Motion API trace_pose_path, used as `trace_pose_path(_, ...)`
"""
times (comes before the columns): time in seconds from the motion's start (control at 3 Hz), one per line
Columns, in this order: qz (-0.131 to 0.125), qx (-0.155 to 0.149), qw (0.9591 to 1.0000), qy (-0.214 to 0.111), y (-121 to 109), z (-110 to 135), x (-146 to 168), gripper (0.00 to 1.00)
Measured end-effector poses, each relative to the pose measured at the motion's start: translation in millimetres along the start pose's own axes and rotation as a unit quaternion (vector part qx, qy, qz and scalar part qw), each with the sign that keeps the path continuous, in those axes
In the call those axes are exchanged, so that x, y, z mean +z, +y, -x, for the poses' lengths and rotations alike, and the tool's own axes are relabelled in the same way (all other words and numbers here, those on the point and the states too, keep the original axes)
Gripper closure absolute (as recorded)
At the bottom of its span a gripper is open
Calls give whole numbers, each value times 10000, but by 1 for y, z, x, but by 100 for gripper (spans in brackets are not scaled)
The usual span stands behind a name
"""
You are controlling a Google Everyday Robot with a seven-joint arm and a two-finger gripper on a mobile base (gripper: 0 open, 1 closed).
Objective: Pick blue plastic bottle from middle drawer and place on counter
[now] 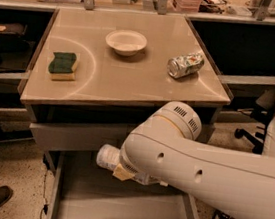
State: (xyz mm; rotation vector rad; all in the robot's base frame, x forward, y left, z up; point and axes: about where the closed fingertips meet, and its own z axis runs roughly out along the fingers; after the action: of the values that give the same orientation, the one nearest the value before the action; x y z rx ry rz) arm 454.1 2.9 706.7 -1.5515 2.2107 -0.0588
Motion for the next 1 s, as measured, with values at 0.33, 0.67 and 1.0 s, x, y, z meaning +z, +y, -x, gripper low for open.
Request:
trace_pose_path(0.33, -40, -19, 10000, 56, 0, -3, -8, 100)
trace_pose_path(0.67, -154, -56, 9999, -8, -11, 1, -20, 100)
trace_pose_path(1.0, -412, -102, 9990, -149, -39, 12, -55, 100)
